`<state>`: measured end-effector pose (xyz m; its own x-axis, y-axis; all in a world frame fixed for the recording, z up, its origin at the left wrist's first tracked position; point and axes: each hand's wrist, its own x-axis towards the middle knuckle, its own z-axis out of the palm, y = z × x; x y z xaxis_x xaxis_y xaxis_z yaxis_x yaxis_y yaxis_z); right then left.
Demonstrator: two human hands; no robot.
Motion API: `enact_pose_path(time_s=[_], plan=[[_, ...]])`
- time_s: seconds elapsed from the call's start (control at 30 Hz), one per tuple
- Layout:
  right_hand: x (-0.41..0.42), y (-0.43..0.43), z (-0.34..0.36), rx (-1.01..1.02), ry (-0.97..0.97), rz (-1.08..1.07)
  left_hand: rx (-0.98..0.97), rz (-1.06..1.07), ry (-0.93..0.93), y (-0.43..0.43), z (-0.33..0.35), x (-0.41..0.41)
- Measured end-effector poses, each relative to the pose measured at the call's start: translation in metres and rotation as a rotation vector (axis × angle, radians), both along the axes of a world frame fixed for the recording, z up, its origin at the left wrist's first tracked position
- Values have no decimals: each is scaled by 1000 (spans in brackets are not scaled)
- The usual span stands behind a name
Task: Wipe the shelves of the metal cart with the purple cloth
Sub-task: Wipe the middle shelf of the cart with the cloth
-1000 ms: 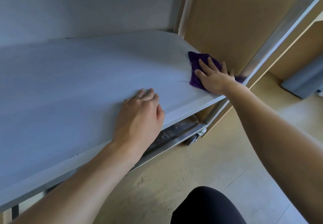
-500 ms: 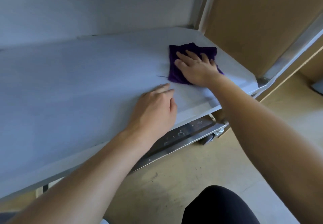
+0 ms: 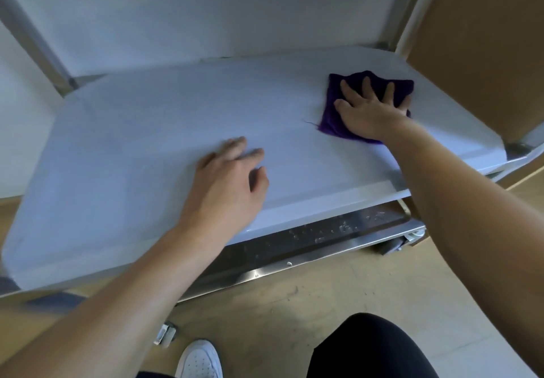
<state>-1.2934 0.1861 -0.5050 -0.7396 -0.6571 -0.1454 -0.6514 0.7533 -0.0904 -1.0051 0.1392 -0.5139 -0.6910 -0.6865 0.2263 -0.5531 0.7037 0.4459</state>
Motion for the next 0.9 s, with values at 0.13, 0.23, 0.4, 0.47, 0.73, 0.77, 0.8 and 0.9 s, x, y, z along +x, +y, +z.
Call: enact_pose_path(time_s=[0.13, 0.23, 0.4, 0.47, 0.73, 0.77, 0.8, 0.9], plan=[[40, -55, -1, -25, 19, 126, -38, 13, -9, 1, -1, -1], [70, -94, -1, -45, 18, 231, -54, 7, -23, 3, 0, -2], [105, -139, 0, -43, 1, 408, -51, -3, -69, 2, 0, 0], [109, -151, 2, -34, 3, 468, -60, -11, -80, 2, -2, 0], [87, -166, 4, -6, 29, 416, -71, -21, -100, -1, -6, 1], [81, -164, 3, -7, 36, 392, -73, -23, -89, -1, -6, 2], [75, -161, 3, -5, 41, 367, -75, -25, -78, -1, -6, 2], [59, -148, 4, 1, 31, 318, -60, -25, -58, -2, -6, 2]])
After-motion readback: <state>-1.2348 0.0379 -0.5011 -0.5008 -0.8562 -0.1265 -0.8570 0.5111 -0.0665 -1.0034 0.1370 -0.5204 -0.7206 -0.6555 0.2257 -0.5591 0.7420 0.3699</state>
